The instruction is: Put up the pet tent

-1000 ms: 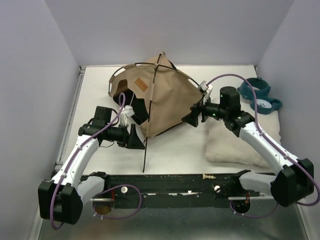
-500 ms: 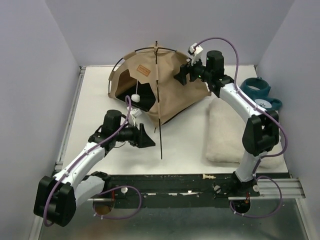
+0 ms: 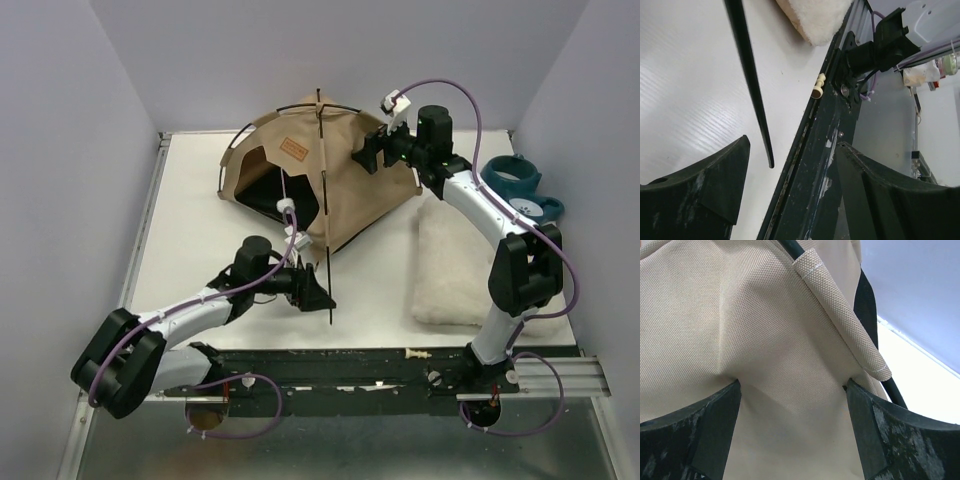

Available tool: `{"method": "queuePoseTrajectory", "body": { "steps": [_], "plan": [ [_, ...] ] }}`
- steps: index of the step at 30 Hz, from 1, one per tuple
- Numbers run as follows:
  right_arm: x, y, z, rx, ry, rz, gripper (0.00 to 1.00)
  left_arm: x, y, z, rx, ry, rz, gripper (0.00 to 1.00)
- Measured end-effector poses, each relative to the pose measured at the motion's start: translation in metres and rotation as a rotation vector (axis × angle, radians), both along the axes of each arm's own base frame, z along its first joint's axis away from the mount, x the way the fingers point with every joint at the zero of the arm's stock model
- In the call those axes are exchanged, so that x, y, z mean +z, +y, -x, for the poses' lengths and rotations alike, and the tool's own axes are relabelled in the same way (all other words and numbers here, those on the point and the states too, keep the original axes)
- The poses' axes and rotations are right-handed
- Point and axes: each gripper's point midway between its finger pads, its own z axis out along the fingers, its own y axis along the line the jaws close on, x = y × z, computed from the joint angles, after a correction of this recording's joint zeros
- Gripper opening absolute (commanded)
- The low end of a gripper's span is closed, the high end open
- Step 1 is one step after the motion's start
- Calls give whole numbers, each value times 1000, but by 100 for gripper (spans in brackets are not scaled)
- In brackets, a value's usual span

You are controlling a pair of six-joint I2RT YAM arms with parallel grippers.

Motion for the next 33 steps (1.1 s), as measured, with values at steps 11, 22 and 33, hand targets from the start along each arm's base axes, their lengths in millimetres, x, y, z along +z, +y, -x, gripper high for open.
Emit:
{"method": "queuePoseTrajectory", "body": {
  "steps": [11,22,33],
  "plan": [
    [0,0,0,1,-6,3,94,-25,-5,-3,54,-22,-53,62],
    [3,0,-2,1,-19,-2,95,-49,-3,10,61,-11,-99,54],
    [3,1,-1,3,-29,-8,95,-52,-20,23,-25,-34,-93,0]
  ]
}}
